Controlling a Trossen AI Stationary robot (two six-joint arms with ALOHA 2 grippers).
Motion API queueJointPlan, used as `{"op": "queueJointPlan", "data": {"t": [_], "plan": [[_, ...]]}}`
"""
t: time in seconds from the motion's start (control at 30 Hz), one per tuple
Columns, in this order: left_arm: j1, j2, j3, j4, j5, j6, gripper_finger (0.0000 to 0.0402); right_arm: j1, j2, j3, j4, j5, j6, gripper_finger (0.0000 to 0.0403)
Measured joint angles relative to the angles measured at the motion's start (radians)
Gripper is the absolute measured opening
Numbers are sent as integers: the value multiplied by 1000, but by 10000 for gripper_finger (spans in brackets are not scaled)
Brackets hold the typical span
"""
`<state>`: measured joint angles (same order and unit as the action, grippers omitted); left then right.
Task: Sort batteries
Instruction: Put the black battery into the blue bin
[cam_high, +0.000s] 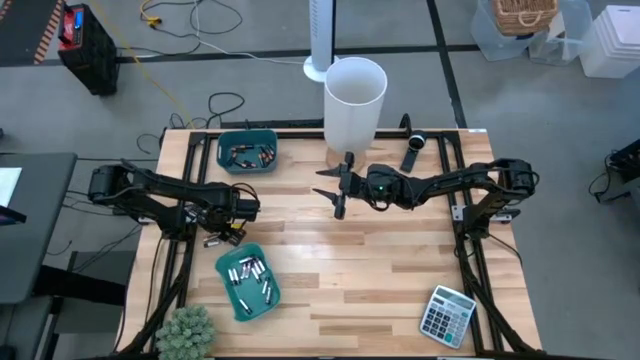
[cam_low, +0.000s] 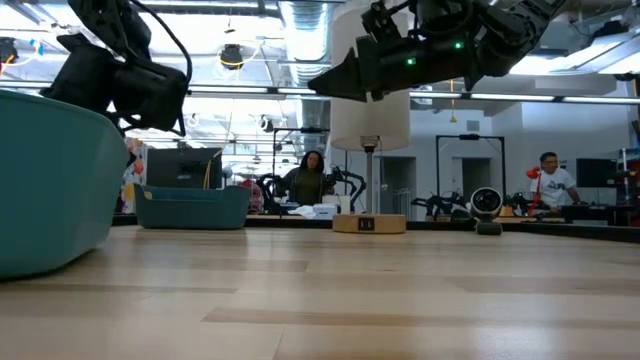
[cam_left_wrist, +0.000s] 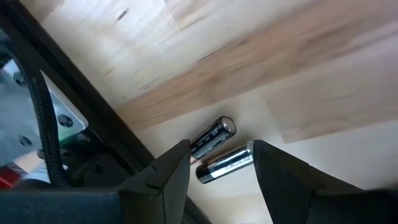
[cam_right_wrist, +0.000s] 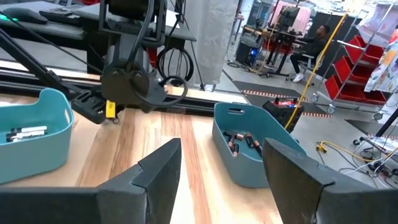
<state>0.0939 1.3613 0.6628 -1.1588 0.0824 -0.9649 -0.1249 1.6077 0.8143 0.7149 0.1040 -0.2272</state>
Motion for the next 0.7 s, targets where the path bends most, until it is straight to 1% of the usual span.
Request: {"op": "queueJointPlan", "data": {"t": [0.3,0.47,0.57,0.7], "plan": [[-12,0,0,26,-27,-203,169,0,0,0,-27,0,-3,239],[-46,0,0,31,-46,-304,169,3,0,0,-40,0,-10,239],[-69,0,0,31,-62,-334,169,7,0,0,-40,0,-15,239],[-97,0,0,30,-58,-291,169,10,0,0,-41,0,-19,239]]}}
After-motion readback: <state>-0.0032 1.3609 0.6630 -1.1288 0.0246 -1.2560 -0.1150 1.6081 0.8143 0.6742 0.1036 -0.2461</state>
